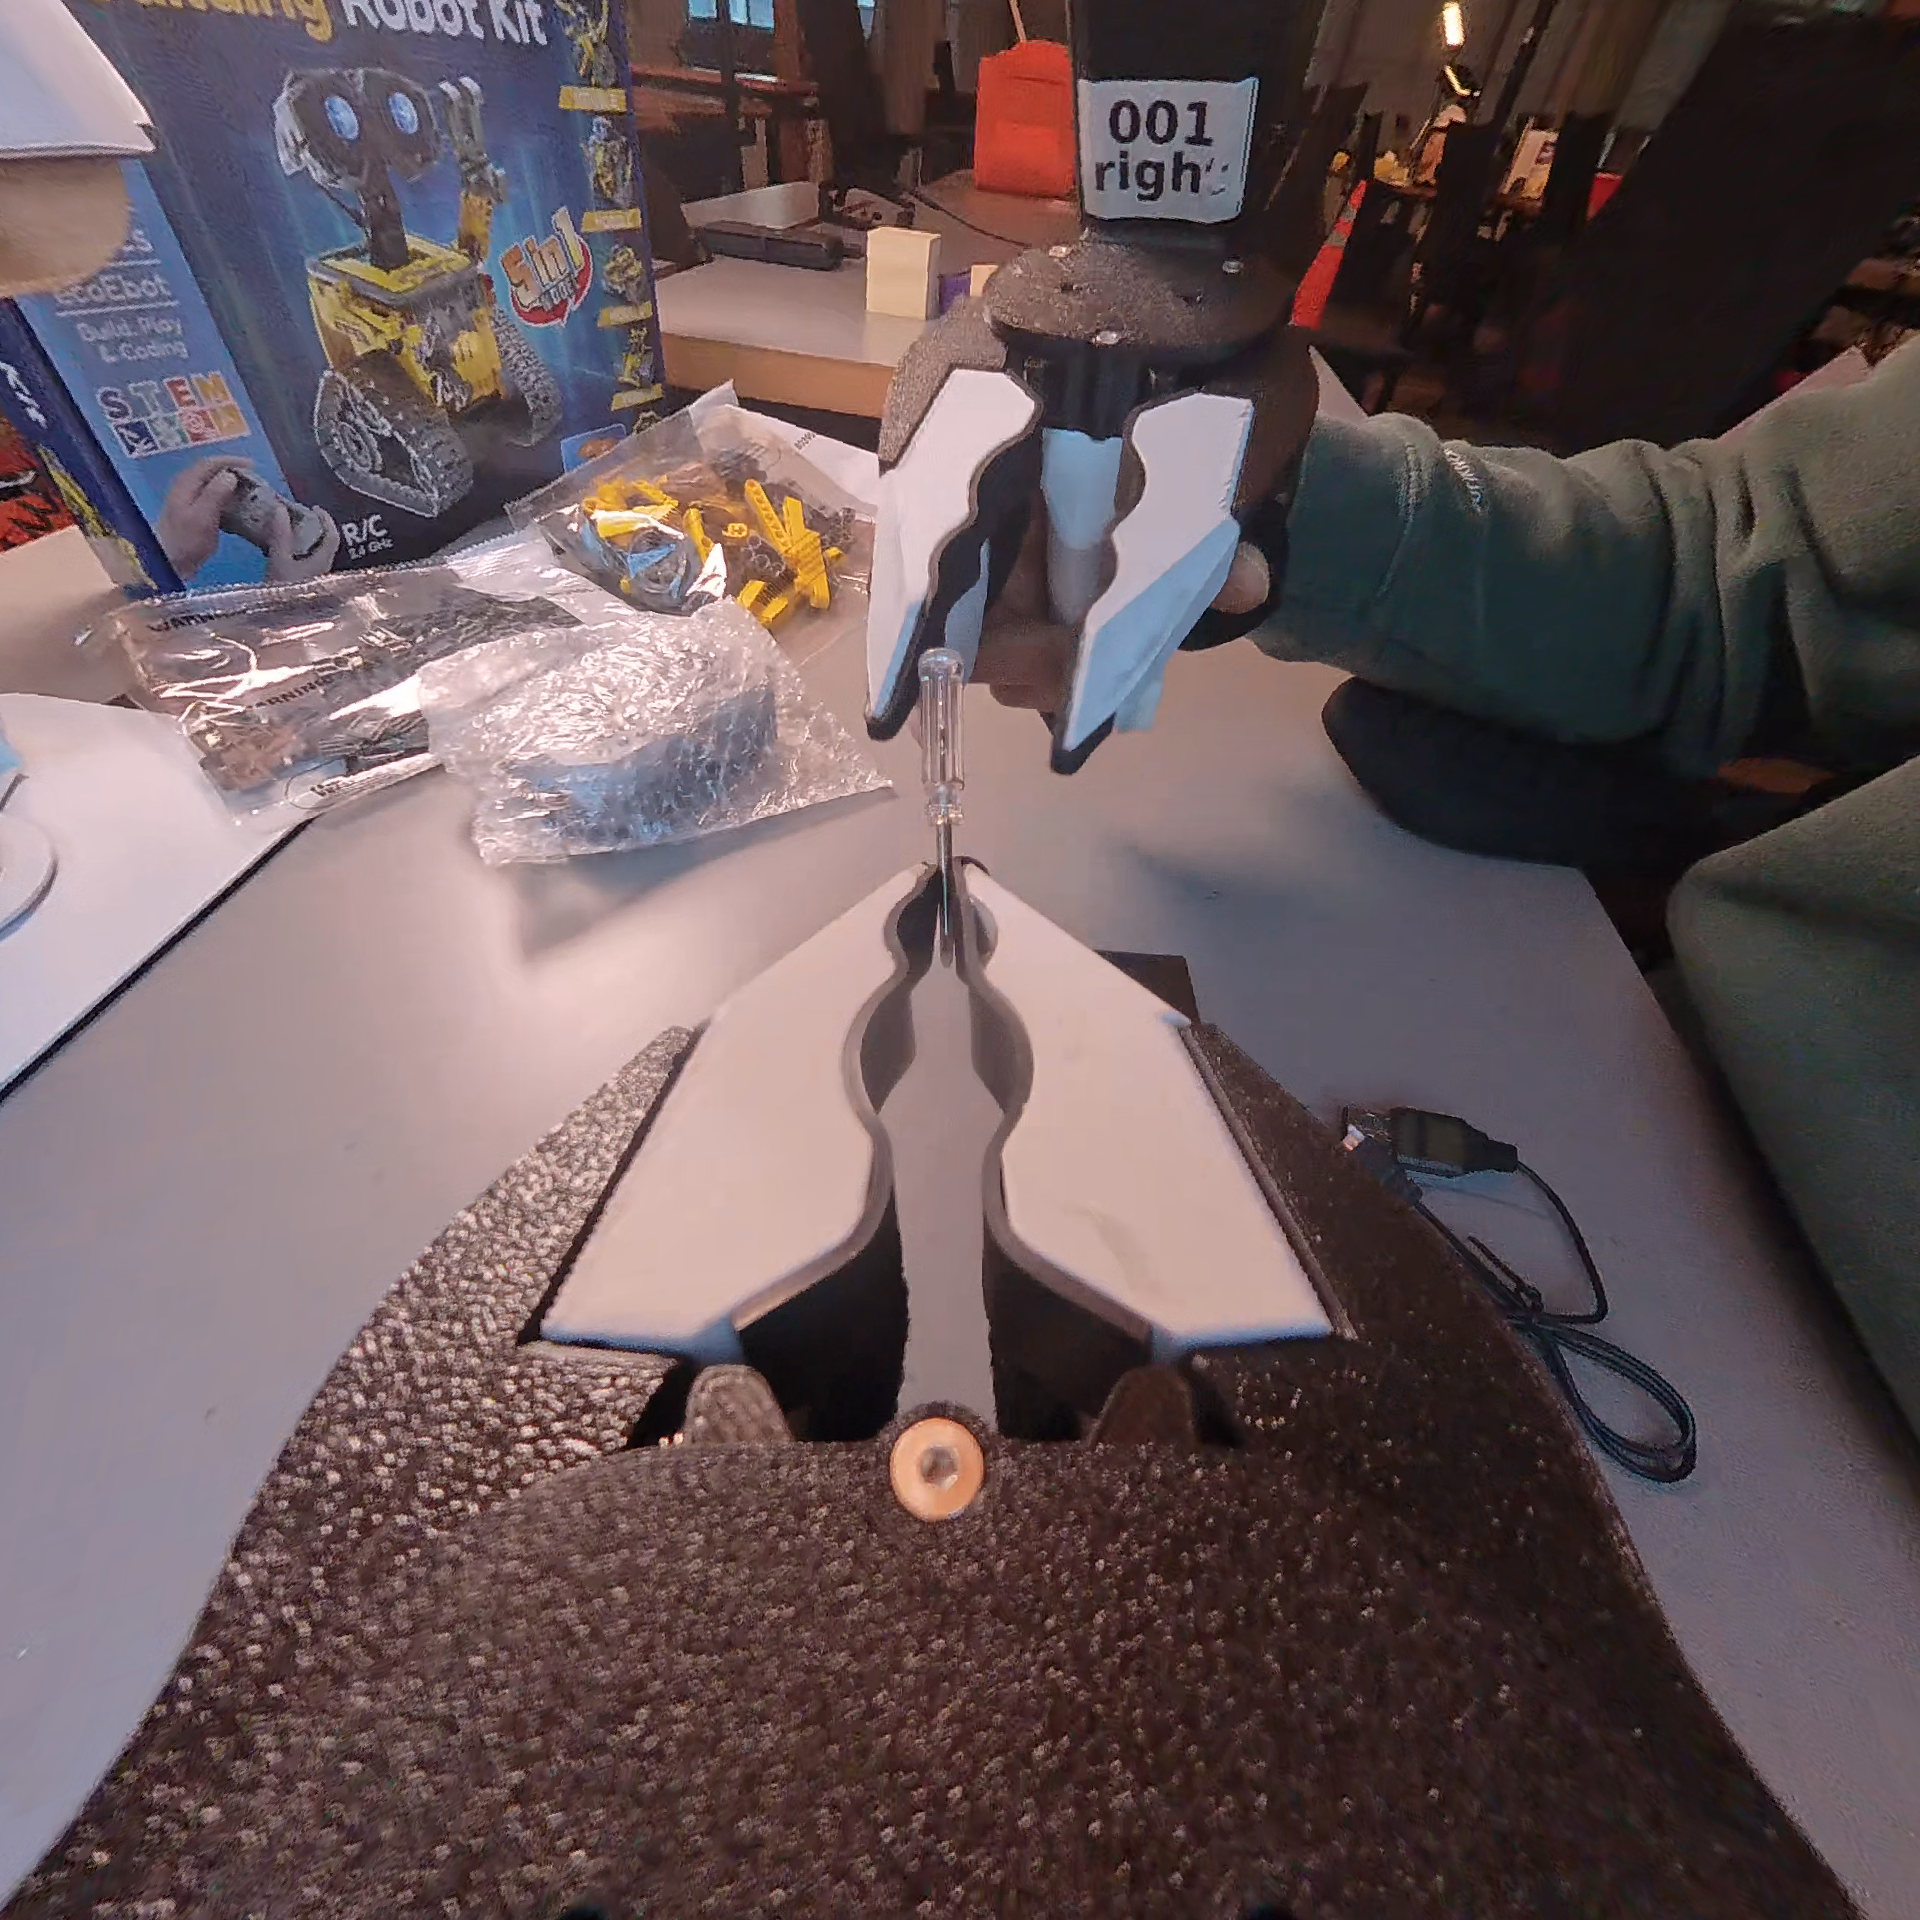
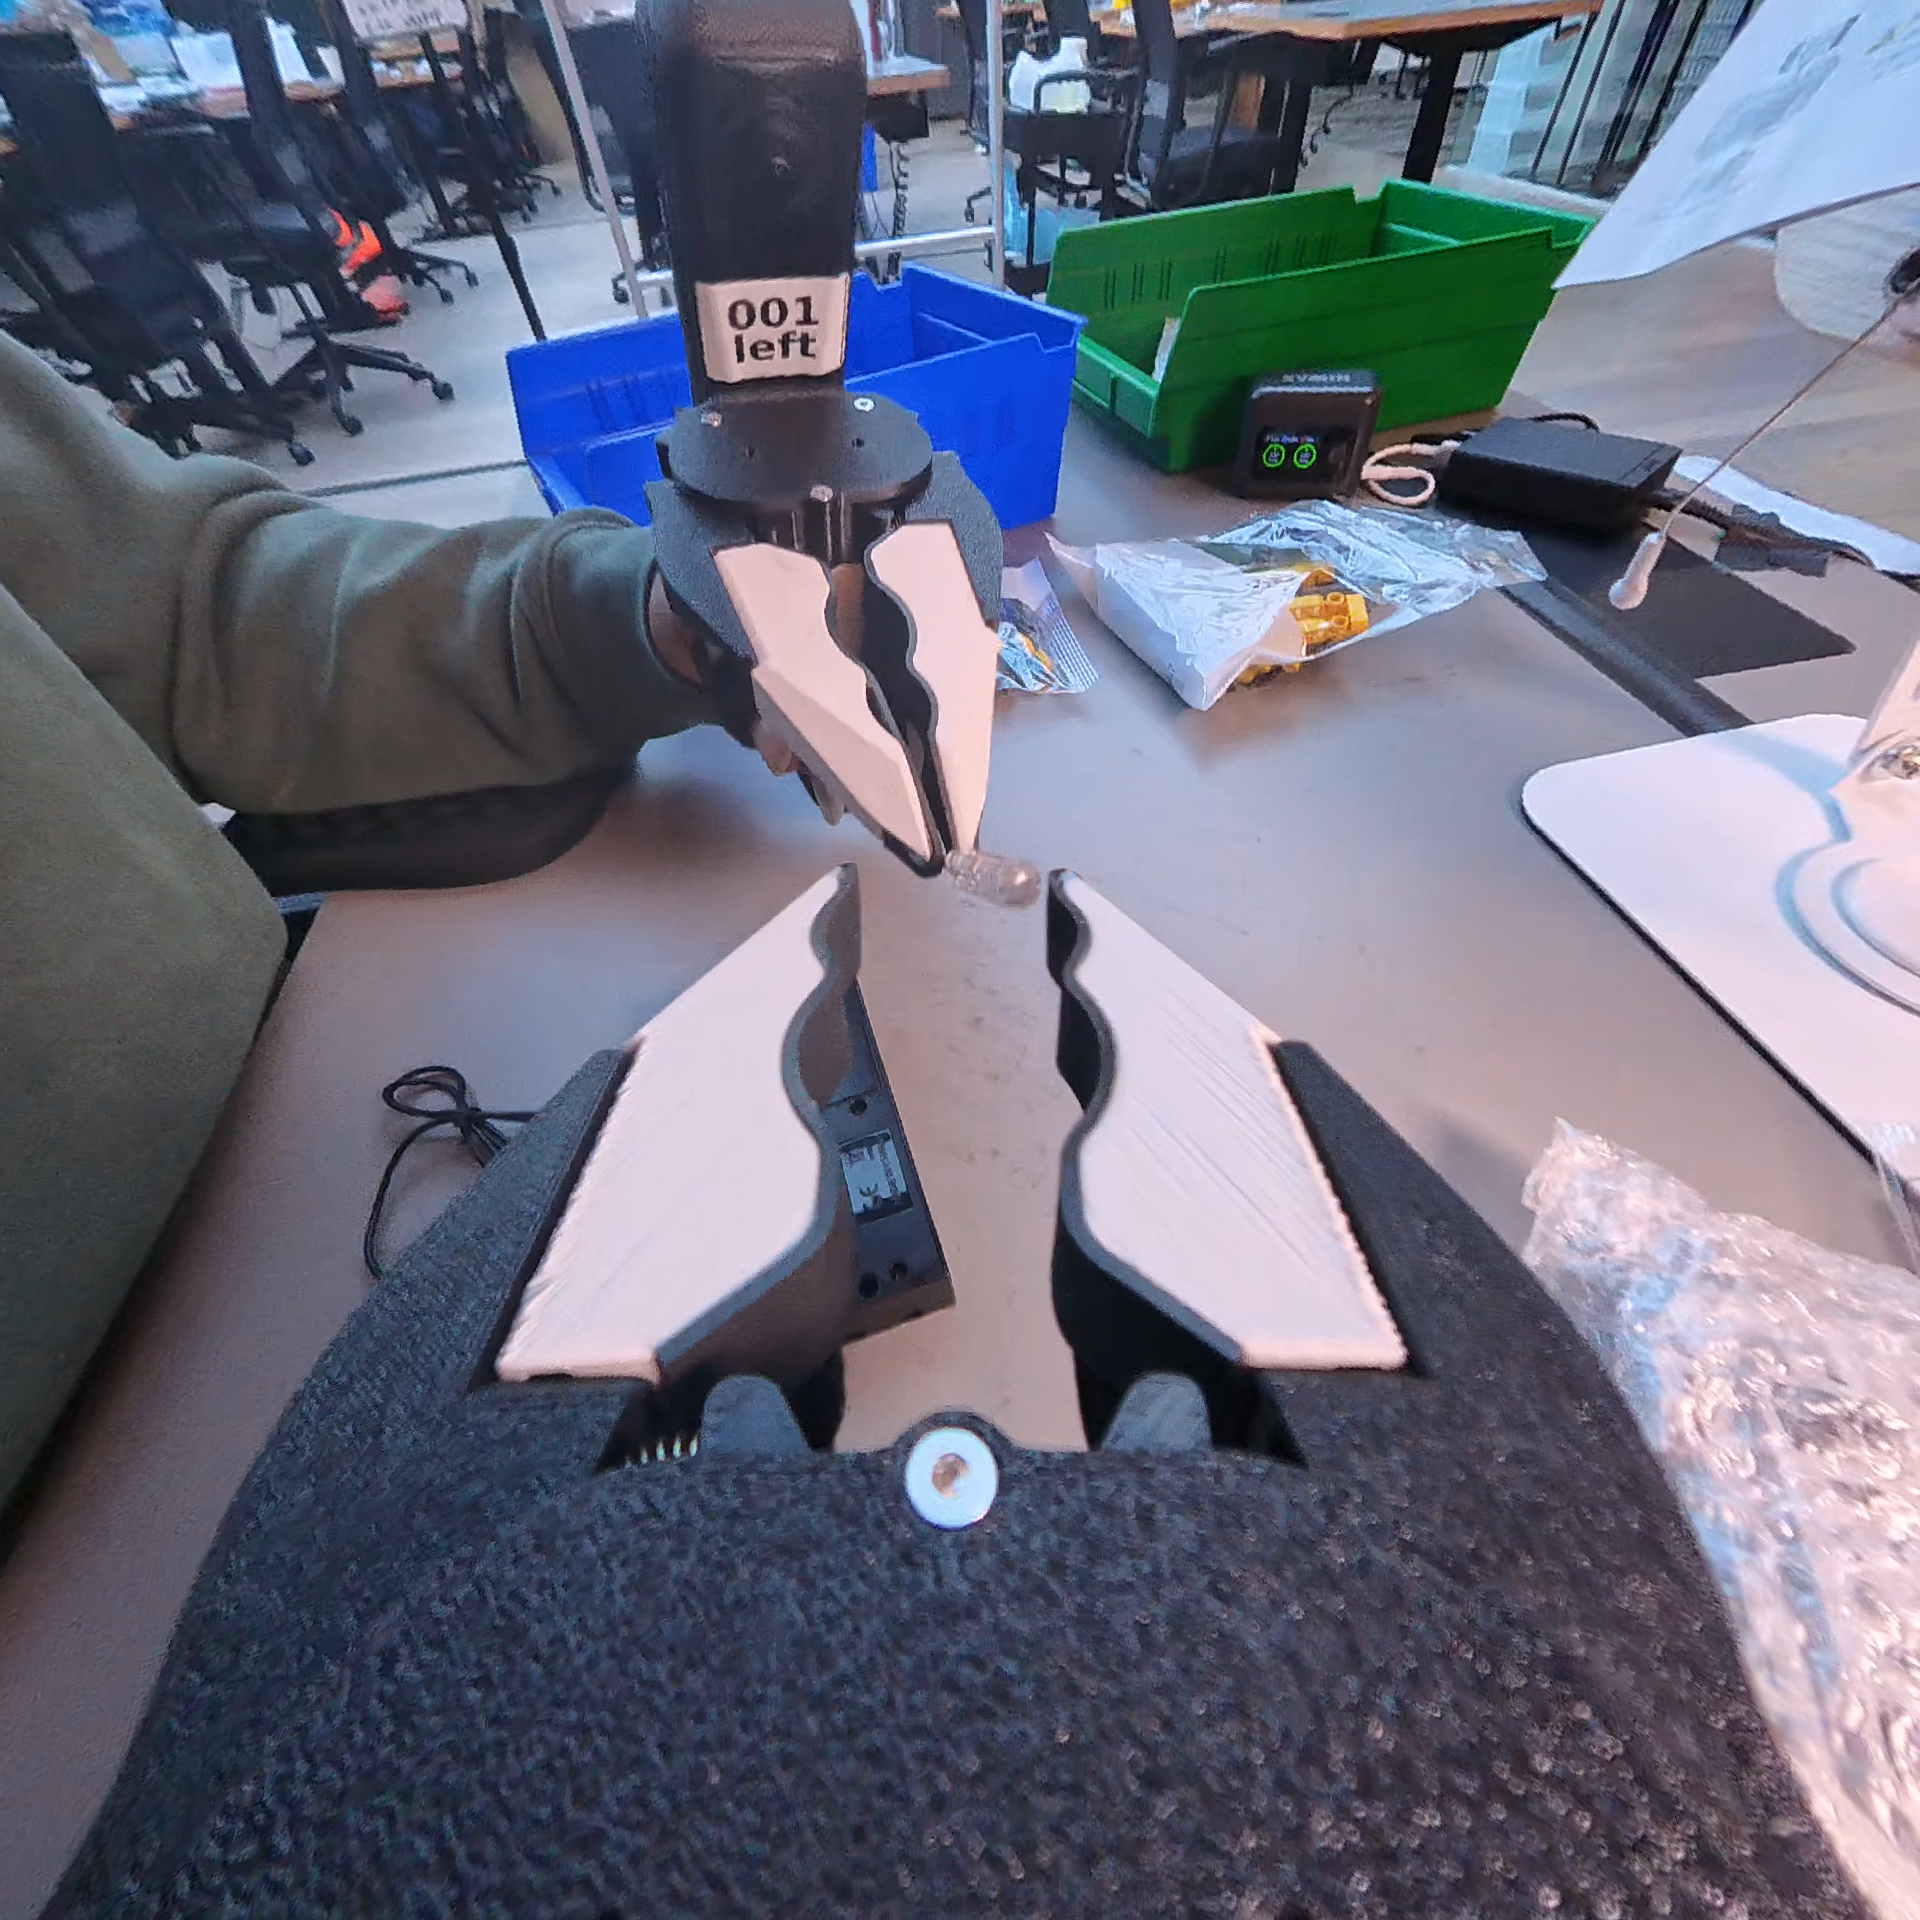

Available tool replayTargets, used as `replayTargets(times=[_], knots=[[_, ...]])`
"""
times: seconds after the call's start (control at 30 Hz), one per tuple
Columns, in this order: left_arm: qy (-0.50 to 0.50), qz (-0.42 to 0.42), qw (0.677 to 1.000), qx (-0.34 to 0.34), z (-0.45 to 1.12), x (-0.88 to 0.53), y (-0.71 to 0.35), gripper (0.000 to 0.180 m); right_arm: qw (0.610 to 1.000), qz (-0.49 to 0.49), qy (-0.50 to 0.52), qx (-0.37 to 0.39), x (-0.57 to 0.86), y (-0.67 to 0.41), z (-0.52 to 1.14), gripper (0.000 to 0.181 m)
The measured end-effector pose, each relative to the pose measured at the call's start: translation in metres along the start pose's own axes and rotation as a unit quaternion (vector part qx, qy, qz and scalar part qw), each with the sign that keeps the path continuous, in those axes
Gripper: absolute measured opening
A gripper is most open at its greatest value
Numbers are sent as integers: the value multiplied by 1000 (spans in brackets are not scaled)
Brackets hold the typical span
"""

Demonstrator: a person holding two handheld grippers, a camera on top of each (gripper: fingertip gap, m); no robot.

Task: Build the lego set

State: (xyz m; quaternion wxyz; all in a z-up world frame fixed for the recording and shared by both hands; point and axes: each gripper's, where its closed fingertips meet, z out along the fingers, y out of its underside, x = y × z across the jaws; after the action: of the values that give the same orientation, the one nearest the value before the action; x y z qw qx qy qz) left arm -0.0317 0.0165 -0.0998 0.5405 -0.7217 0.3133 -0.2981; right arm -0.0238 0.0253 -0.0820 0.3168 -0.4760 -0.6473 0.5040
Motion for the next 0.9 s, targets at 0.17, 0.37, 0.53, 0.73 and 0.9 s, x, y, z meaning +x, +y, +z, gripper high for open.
replayTargets(times=[0.17, 0.37, 0.53, 0.73, 0.9], knots=[[-3, 2, 1000, 6, 3, 1, -1, 2, 1000, -19, -9, -15, -1, 0, 10, 7], [49, 5, 999, -11, 5, 14, 11, 10, 986, -77, -79, -123, -15, 13, 11, 6], [93, 22, 995, -29, 6, 30, 18, 16, 956, -106, -135, -237, -32, 35, 10, 6], [119, 37, 990, -65, 12, 44, 30, 14, 934, -120, -158, -297, -44, 59, 13, 6], [118, 44, 989, -83, 16, 46, 37, 14, 931, -122, -155, -307, -45, 61, 11, 6]])
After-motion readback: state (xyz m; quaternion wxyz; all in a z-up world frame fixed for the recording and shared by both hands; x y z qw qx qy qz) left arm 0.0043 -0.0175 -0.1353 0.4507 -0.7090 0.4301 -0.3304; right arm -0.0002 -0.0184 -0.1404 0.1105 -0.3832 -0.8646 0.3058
